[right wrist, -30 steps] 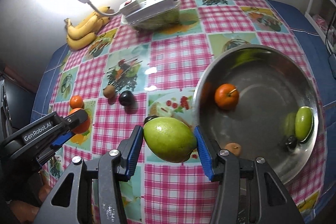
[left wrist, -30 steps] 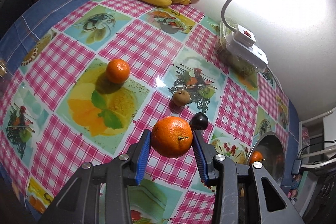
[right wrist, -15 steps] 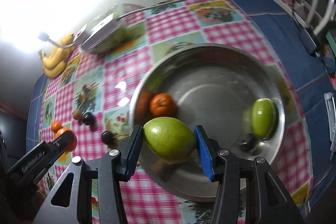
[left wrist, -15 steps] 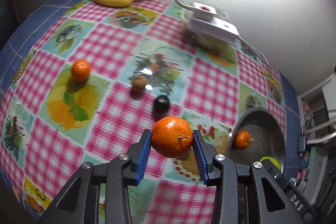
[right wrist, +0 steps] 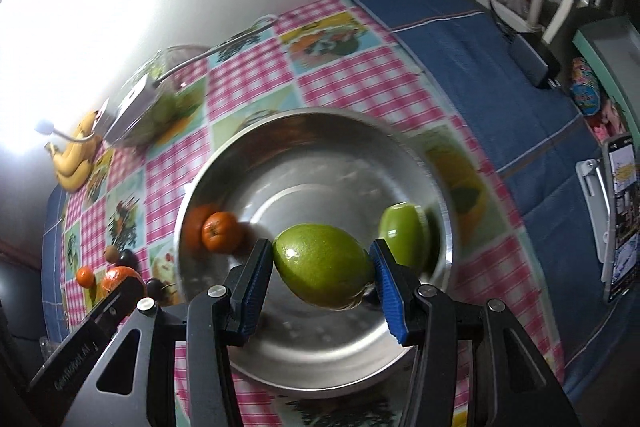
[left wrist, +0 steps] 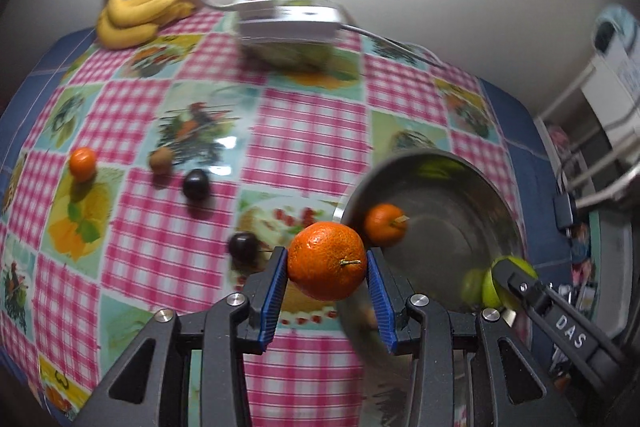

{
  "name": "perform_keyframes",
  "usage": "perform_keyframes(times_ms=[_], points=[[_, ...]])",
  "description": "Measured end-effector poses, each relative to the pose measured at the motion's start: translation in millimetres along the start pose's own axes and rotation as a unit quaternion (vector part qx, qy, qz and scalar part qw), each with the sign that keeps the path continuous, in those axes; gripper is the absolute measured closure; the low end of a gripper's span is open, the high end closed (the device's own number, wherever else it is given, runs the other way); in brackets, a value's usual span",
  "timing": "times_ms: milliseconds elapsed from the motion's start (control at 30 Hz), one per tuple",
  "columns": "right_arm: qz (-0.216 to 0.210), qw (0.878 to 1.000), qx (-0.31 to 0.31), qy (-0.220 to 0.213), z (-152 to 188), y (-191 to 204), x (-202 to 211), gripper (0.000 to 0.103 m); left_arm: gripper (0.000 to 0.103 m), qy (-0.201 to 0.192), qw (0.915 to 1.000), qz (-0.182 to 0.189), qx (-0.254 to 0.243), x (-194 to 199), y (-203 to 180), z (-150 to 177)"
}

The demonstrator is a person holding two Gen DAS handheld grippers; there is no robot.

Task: Organize fruits
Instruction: 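Carry the pear over the steel bowl while the left tool carries the tangerine there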

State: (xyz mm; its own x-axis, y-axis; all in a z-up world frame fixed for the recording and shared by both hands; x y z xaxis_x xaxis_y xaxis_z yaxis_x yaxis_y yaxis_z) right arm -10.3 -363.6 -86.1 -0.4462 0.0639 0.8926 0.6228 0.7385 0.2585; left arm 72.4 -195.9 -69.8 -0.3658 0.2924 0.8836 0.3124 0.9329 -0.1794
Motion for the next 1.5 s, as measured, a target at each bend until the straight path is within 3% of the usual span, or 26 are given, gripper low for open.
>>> perform_keyframes(times_ms=[300,1000,1500], points=[[-0.003,1.000,-0.005,-0.005,-3,-13,-2,0.051,0.061,0.016,0.9984,0.007,-0.054,-22,-46,12],[-0.013,1.000,0.001,0.020,6,-4,-35,0.051,0.061,0.043,0.9970,-0.016,-0.063,-60,-49,21],[-0.006,1.000,0.005,0.029,9,-2,-46,0.051,0.061,0.049,0.9965,-0.025,-0.064,-66,-46,24]])
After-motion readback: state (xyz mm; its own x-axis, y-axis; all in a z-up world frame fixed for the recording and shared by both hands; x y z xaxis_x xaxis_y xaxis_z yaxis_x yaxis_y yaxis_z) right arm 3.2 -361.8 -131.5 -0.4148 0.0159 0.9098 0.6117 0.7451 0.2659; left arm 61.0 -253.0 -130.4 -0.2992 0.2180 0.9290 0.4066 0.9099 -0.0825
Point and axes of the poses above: each gripper's, at about its wrist camera, not at the fingertips, and x roughly against the way its jaws point, y to its left, z to its underside, the point moved 6 cm from there along -x, roughly the way its jaws point
